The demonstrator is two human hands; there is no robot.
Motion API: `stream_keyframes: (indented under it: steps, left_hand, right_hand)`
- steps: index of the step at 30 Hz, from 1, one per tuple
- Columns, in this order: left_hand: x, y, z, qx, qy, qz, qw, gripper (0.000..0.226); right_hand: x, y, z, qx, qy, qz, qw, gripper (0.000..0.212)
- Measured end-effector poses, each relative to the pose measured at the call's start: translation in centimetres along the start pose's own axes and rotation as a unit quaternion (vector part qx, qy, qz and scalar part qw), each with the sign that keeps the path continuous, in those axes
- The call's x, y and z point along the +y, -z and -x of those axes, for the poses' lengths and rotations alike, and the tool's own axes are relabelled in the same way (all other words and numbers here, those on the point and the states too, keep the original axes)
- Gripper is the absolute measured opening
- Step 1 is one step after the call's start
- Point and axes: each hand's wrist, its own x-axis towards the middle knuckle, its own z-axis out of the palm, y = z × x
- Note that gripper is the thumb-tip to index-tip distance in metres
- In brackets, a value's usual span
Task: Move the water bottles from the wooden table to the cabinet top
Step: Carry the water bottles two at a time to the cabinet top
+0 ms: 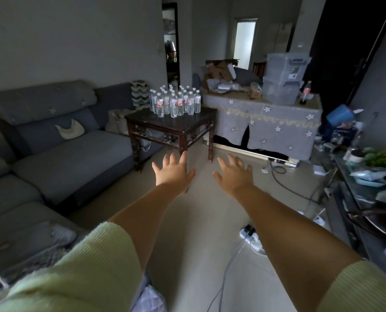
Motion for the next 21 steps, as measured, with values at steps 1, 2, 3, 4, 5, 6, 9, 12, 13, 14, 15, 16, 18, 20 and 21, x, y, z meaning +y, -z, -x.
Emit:
stream_keyframes:
  steps: [1,2,3,4,5,6,9,12,13,14,15,16,18,20,21]
  left_hand:
    - [-0.2,-0.4,-1.3,-0.004,0.001,-0.002,1.0,0.066]
    - [-0.3,-0.8,-2.2,-0.006,-0.001,-0.007,1.0,0.065]
    - [-0.5,-1.3,-3.8,-0.007,0.0,-0.009,1.0,0.064]
    - [-0.7,-1.9,-5.5,-0.01,0.003,-0.013,1.0,0.063]
    - [-0.8,-2.5,-7.1,-0.015,0.006,-0.018,1.0,0.062]
    - [-1.0,-3.1,-8.8,-0.019,0.011,-0.021,1.0,0.061]
    - [-1.5,-4.5,-14.0,-0.034,0.025,-0.026,0.999,0.06]
    - [-1.8,-5.5,-19.8,-0.027,0.05,-0.015,0.998,0.058]
    - [-1.9,-5.6,-20.7,-0.027,0.053,-0.004,0.998,0.057]
    - [-2.0,-6.1,-22.0,-0.026,0.053,-0.002,0.998,0.057]
    - [-2.0,-6.9,-23.7,-0.033,0.055,-0.003,0.998,0.056]
    - [-2.2,-7.5,-24.6,-0.042,0.055,-0.006,0.998,0.054]
    - [-2.9,-8.5,-26.3,-0.049,0.055,-0.009,0.997,0.053]
    - [-4.3,-9.6,-29.5,-0.054,0.066,0.0,0.996,0.054]
    - [-5.0,-10.1,-30.7,-0.056,0.067,0.005,0.996,0.054]
  right_hand:
    - [-0.2,-0.3,-1.5,-0.002,0.006,0.002,1.0,0.058]
    - [-0.3,-0.6,-2.6,-0.003,0.011,0.004,1.0,0.058]
    - [-0.3,-1.1,-4.5,-0.004,0.016,0.003,1.0,0.057]
    - [-0.4,-1.6,-6.4,-0.006,0.02,0.003,1.0,0.056]
    - [-0.4,-2.0,-8.3,-0.012,0.025,0.008,1.0,0.055]
    - [-0.5,-2.4,-10.3,-0.017,0.03,0.015,0.999,0.054]
    - [-0.4,-3.1,-16.3,-0.042,0.044,0.032,0.998,0.05]
    - [0.3,-3.7,-22.7,-0.032,0.059,0.047,0.997,0.05]
    - [0.5,-3.8,-23.6,-0.029,0.062,0.049,0.996,0.049]
    - [0.7,-4.1,-25.2,-0.029,0.067,0.051,0.996,0.049]
    - [0.8,-4.7,-27.3,-0.036,0.07,0.052,0.996,0.049]
    - [0.7,-5.1,-28.5,-0.046,0.069,0.055,0.995,0.048]
    - [0.3,-5.9,-30.5,-0.061,0.075,0.055,0.994,0.048]
    - [-0.9,-7.1,-34.0,-0.076,0.084,0.046,0.993,0.048]
    - [-1.6,-7.6,-35.4,-0.084,0.087,0.043,0.992,0.048]
